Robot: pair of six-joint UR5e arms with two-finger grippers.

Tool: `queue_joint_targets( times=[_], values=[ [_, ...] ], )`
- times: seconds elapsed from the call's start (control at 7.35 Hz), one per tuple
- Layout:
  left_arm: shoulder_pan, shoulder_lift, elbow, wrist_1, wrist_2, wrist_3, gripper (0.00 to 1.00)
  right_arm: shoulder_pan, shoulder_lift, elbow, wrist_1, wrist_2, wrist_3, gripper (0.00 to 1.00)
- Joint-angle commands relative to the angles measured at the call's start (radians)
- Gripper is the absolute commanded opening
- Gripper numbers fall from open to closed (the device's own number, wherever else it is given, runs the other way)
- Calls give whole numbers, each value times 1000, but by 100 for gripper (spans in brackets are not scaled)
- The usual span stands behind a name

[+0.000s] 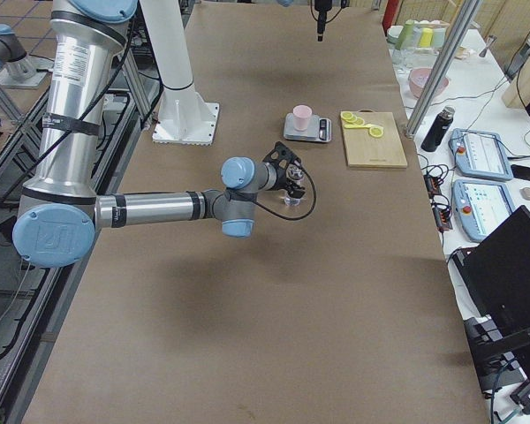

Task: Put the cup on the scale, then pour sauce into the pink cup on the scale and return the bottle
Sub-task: 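Move the right gripper in toward the glass sauce bottle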

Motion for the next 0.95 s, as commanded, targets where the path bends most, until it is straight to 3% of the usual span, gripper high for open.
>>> queue_joint_targets(
  times=[0.0,0.14,0.41,0.82],
  values=[
    [-3,1,-1,1,0,0,98,-24,-63,74,1,19,6,98],
    [-3,2,-2,1,0,-2,98,-57,-63,74,1,0,6,98],
    [-3,4,-2,1,0,0,98,-158,-72,74,1,-142,-7,98],
    [-1,4,-2,1,0,0,98,-171,-109,68,4,-210,-60,98]
  ],
)
